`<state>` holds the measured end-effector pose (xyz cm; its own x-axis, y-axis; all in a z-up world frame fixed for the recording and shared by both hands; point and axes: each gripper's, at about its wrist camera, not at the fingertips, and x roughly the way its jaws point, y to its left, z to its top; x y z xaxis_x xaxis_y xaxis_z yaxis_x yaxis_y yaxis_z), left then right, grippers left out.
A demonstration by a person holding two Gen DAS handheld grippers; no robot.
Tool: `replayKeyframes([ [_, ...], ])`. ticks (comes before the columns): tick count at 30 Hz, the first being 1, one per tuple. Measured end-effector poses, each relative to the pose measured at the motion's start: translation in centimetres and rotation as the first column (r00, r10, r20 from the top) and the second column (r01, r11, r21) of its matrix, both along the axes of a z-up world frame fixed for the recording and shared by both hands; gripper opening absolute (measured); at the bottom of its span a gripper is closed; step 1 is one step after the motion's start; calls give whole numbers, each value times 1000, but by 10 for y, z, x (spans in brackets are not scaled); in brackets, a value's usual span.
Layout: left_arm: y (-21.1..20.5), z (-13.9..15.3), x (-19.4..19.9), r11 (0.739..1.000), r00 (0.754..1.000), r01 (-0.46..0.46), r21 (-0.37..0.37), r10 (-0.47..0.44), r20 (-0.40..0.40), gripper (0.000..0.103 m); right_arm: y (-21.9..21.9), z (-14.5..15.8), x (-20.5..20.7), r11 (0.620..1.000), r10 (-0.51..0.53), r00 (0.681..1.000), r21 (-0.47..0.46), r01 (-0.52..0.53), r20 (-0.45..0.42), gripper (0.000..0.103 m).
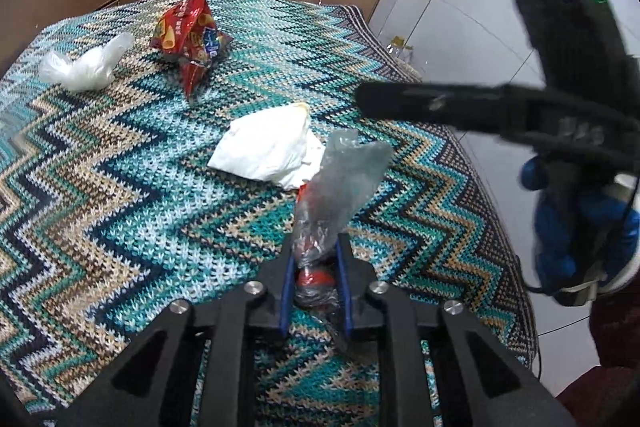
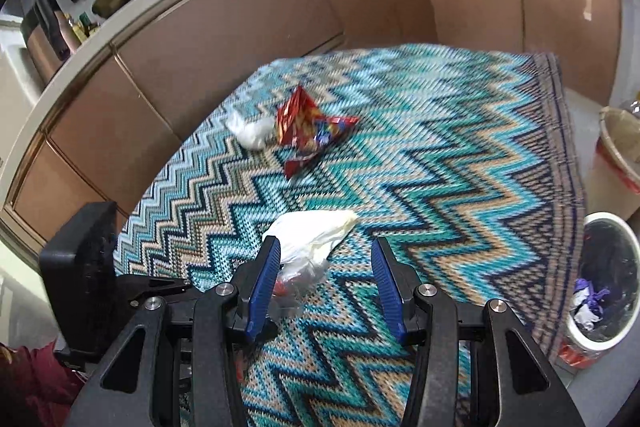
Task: Collect trash
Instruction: 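Grasp the clear plastic bottle with the left tool while the right tool grasps a white tissue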
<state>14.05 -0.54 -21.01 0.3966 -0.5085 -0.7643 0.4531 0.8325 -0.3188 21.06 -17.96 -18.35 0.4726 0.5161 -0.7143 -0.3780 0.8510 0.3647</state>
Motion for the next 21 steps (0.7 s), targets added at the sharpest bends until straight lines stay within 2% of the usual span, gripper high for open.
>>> replayKeyframes([
  [5, 8, -3, -6, 1000, 1000, 4, -27, -4, 26, 17, 19, -24, 21, 999, 46, 997, 15, -45, -60, 47],
  [10, 19, -4, -7, 997, 1000, 7, -74, -6, 12, 17, 30, -41, 36, 998, 65, 992, 25, -63, -104, 46],
  [17, 25, -5, -8, 997, 1000, 9, -81, -8, 13, 17, 40, -49, 41, 996, 84, 990, 29, -82, -110, 20],
  [21, 16, -6, -2, 998, 1000, 6, -67, -4, 20, 17, 42, -47, 36, 995, 97, 990, 25, -95, -104, 13],
])
